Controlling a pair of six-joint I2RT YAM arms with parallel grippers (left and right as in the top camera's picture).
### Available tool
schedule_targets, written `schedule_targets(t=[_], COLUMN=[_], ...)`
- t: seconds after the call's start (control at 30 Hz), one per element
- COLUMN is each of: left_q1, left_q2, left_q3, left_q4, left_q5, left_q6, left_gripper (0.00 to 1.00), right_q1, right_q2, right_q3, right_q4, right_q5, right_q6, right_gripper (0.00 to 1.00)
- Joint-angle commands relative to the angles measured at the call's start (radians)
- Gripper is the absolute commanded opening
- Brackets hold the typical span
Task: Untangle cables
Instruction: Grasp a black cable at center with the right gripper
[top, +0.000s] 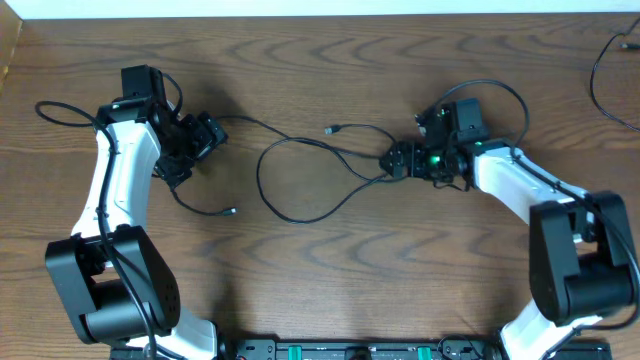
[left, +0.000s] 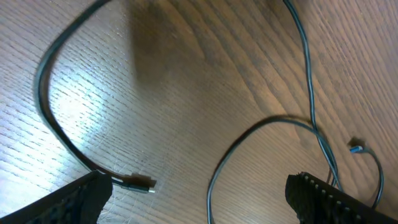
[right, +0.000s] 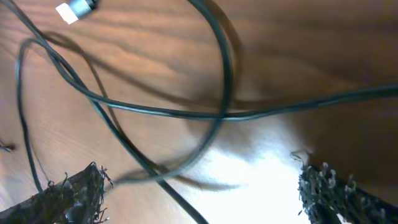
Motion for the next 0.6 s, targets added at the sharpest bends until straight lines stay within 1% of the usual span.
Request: schedule_targets(t=[0.0, 0.1, 0.23, 0.47, 0.53, 0.57], left_q1=[0.000, 0.000, 0.000, 0.000, 0.000, 0.000], left_q2=[0.005, 0.005, 0.005, 0.005, 0.005, 0.005], left_q3=[-0.002, -0.002, -0.002, -0.002, -0.002, -0.002], left_q4=[-0.003, -0.003, -0.003, -0.003, -0.003, -0.003], left_q5=[-0.007, -0.007, -0.007, -0.007, -0.007, -0.007], left_q6=[-0.002, -0.002, -0.002, -0.002, -0.002, -0.002], left_gripper=[0.94, 0.94, 0.94, 0.94, 0.94, 0.94], right_q1=[-0.037, -0.040, -0.038, -0.010, 0.005, 0.023], right_q2=[-0.114, -0.193, -0.252, -0.240, -0.230, -0.219], right_q3=[-0.029, -0.029, -0.029, -0.032, -0.035, -0.041], right_q4=[-0.089, -0.175, -0.241, -0.284, -0.279, -0.267], right_q5=[0.084, 0.183, 0.194, 0.195, 0.196, 0.199], right_q6=[0.013, 0.077, 0.154, 0.205, 0.232, 0.275], right_gripper=[0.99, 0.99, 0.99, 0.99, 0.99, 0.99])
